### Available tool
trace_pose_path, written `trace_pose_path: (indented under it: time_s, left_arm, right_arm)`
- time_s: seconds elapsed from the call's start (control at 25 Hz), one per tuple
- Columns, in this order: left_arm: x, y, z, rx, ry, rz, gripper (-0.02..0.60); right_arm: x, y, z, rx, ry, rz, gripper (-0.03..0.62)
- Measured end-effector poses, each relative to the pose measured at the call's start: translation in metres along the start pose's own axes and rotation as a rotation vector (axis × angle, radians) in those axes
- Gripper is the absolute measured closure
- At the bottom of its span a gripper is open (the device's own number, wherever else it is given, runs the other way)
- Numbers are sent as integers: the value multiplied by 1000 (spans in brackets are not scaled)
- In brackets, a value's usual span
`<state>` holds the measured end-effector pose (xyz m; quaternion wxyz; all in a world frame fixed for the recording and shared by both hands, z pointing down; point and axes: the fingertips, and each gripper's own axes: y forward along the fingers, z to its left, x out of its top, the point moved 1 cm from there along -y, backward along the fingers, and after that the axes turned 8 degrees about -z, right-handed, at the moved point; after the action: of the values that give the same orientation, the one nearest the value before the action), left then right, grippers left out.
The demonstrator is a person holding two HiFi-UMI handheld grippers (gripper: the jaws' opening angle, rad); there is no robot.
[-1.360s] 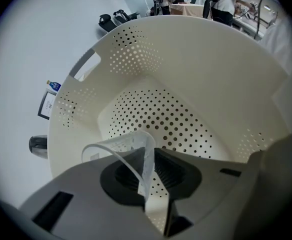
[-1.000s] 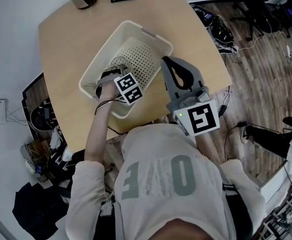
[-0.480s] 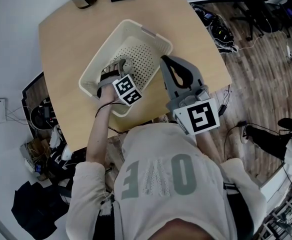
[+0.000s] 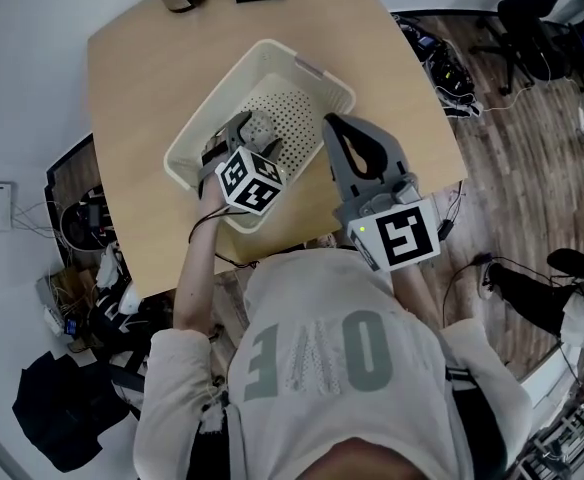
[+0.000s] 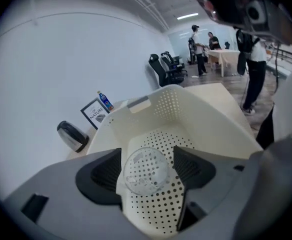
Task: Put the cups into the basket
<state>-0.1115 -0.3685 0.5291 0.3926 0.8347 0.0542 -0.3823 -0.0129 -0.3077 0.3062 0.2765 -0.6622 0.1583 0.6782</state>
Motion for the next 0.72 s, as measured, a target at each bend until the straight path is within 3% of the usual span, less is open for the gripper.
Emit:
trace_pose_path:
  time_s: [0.12,0.2,0.4,0.44,0.48,0.56,0.6,0.64,0.72]
  left_arm:
    - [13,-15,14,18,-119,-68,264]
    - [30,-30,22,-7,-283,-163,264]
    - [88,-92,54,-142,-778,-595,268]
    - [92,-104,64,-156,-866,-695,287]
    - [93,-115,76,-147,-949,-790,346]
    - [88,-139,100,-34,-1052,-933,456]
    - [85,-152,110,61,-1047,-967,511]
    - [84,-165,116,164,-1006,-982,557]
    - [89,-194,122,354,-871,-988,574]
  right_arm:
    - [0,5,3,17,1,-6,597]
    - [1,8,5,27,2,-11,597]
    - [5,13,10,45,35,-31,596]
    - [6,15,12,48,42,-35,596]
    - [7,17,13,51,46,-39,596]
    - [8,21,17,62,45,-44,596]
    - [9,23,19,68,43,-45,596]
    - [11,24,20,70,43,-48,597]
    - [14,25,21,61,51,-58,596]
